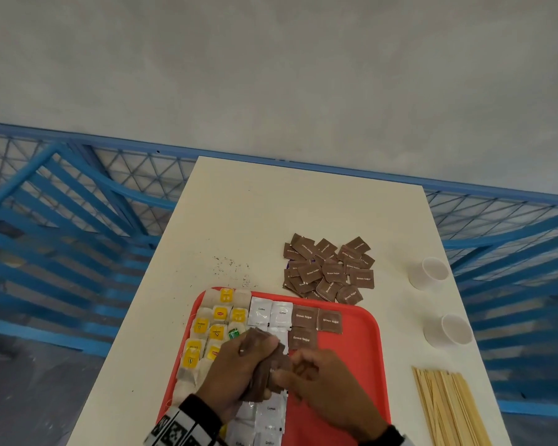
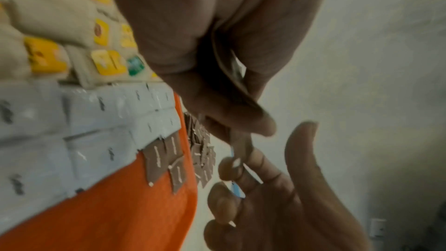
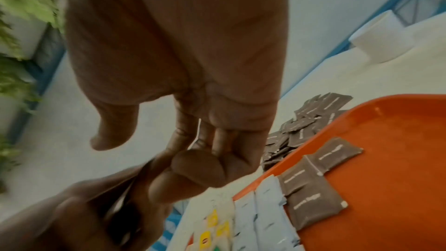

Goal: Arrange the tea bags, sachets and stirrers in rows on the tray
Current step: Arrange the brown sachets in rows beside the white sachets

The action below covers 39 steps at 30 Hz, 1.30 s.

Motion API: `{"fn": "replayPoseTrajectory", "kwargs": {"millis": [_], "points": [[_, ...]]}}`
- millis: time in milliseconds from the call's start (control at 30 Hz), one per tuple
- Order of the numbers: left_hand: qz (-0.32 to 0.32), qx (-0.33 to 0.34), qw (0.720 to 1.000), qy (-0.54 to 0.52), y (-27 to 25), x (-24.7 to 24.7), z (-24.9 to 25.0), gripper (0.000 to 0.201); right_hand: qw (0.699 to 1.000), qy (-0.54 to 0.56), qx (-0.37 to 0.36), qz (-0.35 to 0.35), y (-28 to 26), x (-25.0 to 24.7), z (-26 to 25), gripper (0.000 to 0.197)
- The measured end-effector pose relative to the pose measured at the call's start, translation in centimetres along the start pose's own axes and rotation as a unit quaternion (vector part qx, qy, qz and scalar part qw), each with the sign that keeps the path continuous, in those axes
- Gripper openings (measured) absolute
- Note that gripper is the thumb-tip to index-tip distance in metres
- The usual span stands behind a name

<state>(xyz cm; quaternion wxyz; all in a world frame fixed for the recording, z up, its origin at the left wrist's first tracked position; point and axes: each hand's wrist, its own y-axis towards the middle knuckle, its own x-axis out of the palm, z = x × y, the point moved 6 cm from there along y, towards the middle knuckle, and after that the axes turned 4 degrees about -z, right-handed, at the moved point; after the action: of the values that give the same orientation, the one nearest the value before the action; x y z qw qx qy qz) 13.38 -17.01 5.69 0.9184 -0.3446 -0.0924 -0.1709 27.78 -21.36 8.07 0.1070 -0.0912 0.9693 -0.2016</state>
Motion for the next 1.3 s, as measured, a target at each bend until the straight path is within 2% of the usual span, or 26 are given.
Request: {"fn": "replayPoseTrajectory", "kwargs": {"millis": [67, 233, 333, 467, 567, 733, 800, 900, 1000, 1100, 1300], "points": [[0.003, 0.012, 1.0, -0.009, 0.2, 0.7, 0.3, 0.034, 0.999, 0.006, -0.015, 0.051, -0.4, -0.9, -0.1, 0.018], [-0.026, 0.021, 0.999, 0.006, 0.2, 1.4, 0.8, 0.033, 0.988, 0.117, -0.022, 0.097, -1.6, -3.4, -0.1, 0.014], [-0.067, 0.021, 0.997, 0.033, -0.1, 2.0, 1.1, 0.026, 0.979, 0.163, -0.02, 0.117, -1.8, -4.0, 0.4, 0.015], [-0.064, 0.032, 0.995, 0.066, 0.0, 1.9, 1.2, 0.018, 0.975, 0.184, -0.021, 0.126, -2.3, -3.8, 0.4, 0.026], [-0.064, 0.032, 0.993, 0.09, 0.1, 1.7, 1.0, 0.019, 0.976, 0.166, -0.015, 0.14, -2.6, -3.7, 0.6, 0.029], [-0.074, -0.007, 0.991, 0.108, 0.1, 1.4, -0.6, 0.027, 0.979, 0.151, 0.022, 0.136, -2.9, -3.4, 3.3, 0.009], [-0.058, -0.02, 0.992, 0.112, 0.2, 0.8, -1.6, 0.029, 0.982, 0.121, 0.048, 0.135, -2.5, -3.8, 5.2, 0.004], [-0.033, -0.028, 0.992, 0.121, 0.3, -0.4, -2.7, 0.026, 0.973, 0.081, 0.094, 0.193, -1.2, -6.2, 9.4, 0.002], [-0.025, -0.036, 0.989, 0.144, 0.0, -1.1, -3.2, 0.024, 0.96, 0.031, 0.131, 0.243, 0.5, -8.8, 13.2, 0.004], [-0.029, -0.052, 0.988, 0.143, -0.3, -1.3, -3.3, 0.021, 0.952, 0.03, 0.168, 0.254, 2.0, -9.9, 15.1, 0.009], [-0.026, -0.057, 0.987, 0.149, -0.1, -1.4, -3.4, 0.017, 0.943, -0.027, 0.194, 0.27, 3.6, -10.5, 14.9, 0.014]]}}
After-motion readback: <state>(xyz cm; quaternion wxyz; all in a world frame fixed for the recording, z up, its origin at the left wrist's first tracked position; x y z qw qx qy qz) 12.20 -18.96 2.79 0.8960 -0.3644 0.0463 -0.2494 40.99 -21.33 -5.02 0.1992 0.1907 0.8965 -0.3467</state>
